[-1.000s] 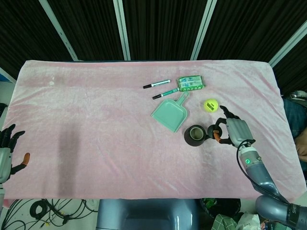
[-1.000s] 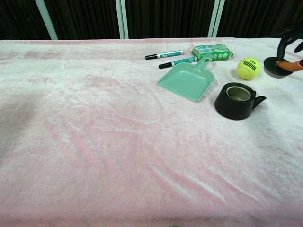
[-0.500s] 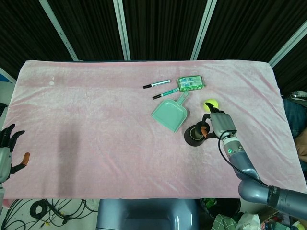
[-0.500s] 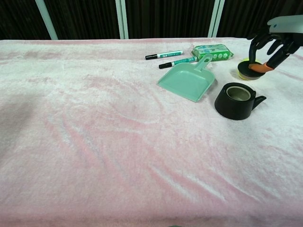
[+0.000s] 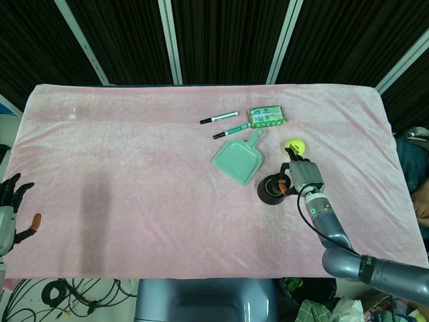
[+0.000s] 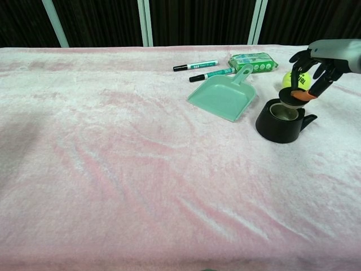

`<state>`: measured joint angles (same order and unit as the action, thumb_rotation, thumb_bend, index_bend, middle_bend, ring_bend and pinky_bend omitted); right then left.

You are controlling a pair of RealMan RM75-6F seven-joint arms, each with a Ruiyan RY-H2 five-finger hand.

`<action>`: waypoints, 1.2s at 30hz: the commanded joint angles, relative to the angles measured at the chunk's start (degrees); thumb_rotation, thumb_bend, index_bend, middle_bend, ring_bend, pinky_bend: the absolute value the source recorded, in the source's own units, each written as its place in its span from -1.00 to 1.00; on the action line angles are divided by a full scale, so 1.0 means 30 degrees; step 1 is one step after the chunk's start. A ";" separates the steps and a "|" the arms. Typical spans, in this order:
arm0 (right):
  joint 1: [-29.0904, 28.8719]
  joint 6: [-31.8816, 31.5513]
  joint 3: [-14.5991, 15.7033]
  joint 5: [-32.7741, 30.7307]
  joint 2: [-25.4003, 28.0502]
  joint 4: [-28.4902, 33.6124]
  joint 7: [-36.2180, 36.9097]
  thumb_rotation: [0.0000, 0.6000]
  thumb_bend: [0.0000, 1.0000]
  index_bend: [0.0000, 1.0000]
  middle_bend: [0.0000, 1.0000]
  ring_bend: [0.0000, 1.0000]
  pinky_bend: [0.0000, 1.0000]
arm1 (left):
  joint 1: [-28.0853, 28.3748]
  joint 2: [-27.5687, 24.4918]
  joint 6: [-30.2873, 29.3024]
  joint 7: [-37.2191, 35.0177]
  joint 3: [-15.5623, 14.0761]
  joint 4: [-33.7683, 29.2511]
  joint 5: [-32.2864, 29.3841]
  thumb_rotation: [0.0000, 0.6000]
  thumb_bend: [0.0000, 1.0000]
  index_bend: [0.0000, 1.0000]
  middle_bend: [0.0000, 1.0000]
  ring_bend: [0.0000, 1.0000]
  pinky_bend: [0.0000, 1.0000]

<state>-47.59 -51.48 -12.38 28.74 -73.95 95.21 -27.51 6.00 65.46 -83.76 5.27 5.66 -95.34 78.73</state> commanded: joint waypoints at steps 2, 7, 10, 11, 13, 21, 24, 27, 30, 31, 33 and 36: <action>-0.0014 0.0212 0.0199 -0.0212 -0.0222 -0.0439 0.0201 1.00 -0.29 0.21 -0.94 -0.71 -0.63 | -0.0010 -0.0021 -0.0009 -0.0037 0.0024 -0.0015 -0.0050 1.00 -0.23 -0.67 -1.00 -1.00 -1.00; 0.0054 0.0688 0.0174 -0.0343 -0.0327 -0.0655 0.0848 1.00 -0.29 0.21 -0.94 -0.71 -0.63 | 0.0014 -0.0033 0.0044 -0.0010 0.0026 -0.0028 -0.0086 1.00 -0.23 -0.67 -1.00 -1.00 -1.00; -0.0001 0.0839 0.0269 -0.0219 -0.0425 -0.0836 0.0957 1.00 -0.29 0.21 -0.94 -0.71 -0.63 | 0.0020 -0.0026 0.0057 0.0032 0.0031 -0.0044 -0.0118 1.00 -0.23 -0.67 -1.00 -1.00 -1.00; -0.0025 0.0884 0.0303 -0.0187 -0.0483 -0.0895 0.0987 1.00 -0.29 0.21 -0.94 -0.71 -0.63 | 0.0016 -0.0026 0.0060 0.0038 0.0037 -0.0057 -0.0149 1.00 -0.23 -0.67 -1.00 -1.00 -1.00; -0.0070 0.0963 0.0353 -0.0160 -0.0598 -0.1017 0.1061 1.00 -0.29 0.21 -0.94 -0.71 -0.63 | 0.0001 -0.0036 0.0038 0.0035 0.0060 -0.0082 -0.0201 1.00 -0.23 -0.67 -1.00 -1.00 -1.00; -0.0281 0.1050 0.0426 -0.0214 -0.0937 -0.1487 0.1266 1.00 -0.29 0.21 -0.94 -0.71 -0.63 | -0.0001 -0.0086 0.0039 -0.0025 0.0095 -0.0109 -0.0262 1.00 -0.23 -0.67 -1.00 -1.00 -1.00; -0.0346 0.0991 0.0428 -0.0198 -0.0947 -0.1496 0.1323 1.00 -0.29 0.21 -0.94 -0.71 -0.63 | 0.0022 -0.0093 0.0088 -0.0008 0.0085 -0.0111 -0.0265 1.00 -0.23 -0.67 -1.00 -1.00 -1.00; -0.0395 0.0946 0.0438 -0.0167 -0.0927 -0.1444 0.1357 1.00 -0.29 0.21 -0.94 -0.71 -0.63 | 0.0032 -0.0097 0.0107 -0.0004 0.0088 -0.0105 -0.0279 1.00 -0.23 -0.67 -1.00 -1.00 -1.00; -0.0450 0.0903 0.0451 -0.0128 -0.0930 -0.1389 0.1381 1.00 -0.29 0.21 -0.94 -0.71 -0.63 | 0.0038 -0.0101 0.0125 -0.0003 0.0092 -0.0114 -0.0305 1.00 -0.23 -0.67 -1.00 -1.00 -1.00; -0.0470 0.0904 0.0454 -0.0123 -0.0944 -0.1376 0.1397 1.00 -0.29 0.21 -0.94 -0.71 -0.63 | 0.0039 -0.0105 0.0126 0.0003 0.0089 -0.0116 -0.0304 1.00 -0.23 -0.67 -1.00 -1.00 -1.00; -0.0511 0.0919 0.0466 -0.0122 -0.0987 -0.1377 0.1429 1.00 -0.29 0.22 -0.94 -0.71 -0.63 | 0.0036 -0.0109 0.0116 0.0010 0.0092 -0.0122 -0.0307 1.00 -0.23 -0.67 -1.00 -1.00 -1.00; -0.0573 0.0978 0.0546 -0.0161 -0.1068 -0.1443 0.1426 1.00 -0.29 0.22 -0.94 -0.71 -0.63 | 0.0028 -0.0113 0.0097 0.0004 0.0096 -0.0126 -0.0314 1.00 -0.23 -0.67 -1.00 -1.00 -1.00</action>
<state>-49.29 -48.57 -10.78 28.28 -77.13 90.91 -23.22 6.09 65.12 -83.47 5.28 5.95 -95.72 77.79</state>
